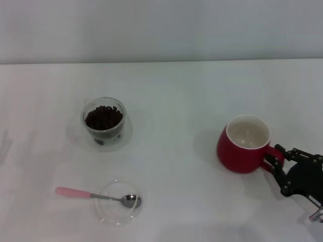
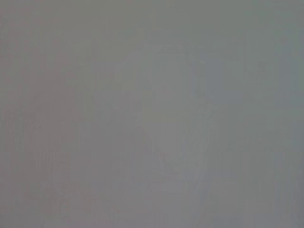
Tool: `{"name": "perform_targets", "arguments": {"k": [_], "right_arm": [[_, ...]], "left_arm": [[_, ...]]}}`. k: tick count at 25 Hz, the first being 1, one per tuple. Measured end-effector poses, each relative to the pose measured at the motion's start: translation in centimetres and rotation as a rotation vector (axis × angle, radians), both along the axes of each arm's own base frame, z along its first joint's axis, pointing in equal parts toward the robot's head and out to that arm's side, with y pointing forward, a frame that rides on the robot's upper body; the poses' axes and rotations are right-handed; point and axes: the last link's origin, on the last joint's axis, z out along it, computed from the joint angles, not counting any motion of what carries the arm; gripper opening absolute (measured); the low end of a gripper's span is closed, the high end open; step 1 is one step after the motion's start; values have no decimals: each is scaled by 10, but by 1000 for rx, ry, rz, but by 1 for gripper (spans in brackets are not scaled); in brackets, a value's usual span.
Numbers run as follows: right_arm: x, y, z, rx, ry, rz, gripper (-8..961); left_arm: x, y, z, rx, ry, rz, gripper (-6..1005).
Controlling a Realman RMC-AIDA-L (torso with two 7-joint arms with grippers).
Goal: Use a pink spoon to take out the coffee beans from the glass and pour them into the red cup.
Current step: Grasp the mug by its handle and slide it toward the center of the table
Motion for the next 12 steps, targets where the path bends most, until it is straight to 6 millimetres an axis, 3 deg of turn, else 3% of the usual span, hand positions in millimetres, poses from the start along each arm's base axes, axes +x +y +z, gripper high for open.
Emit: {"name": "perform_targets", "arguments": {"k": [12], "right_arm": [[-15,1,-13,-76,18,63,246]], "left_arm": [[0,-1,0,1,-2,2,879]]}}
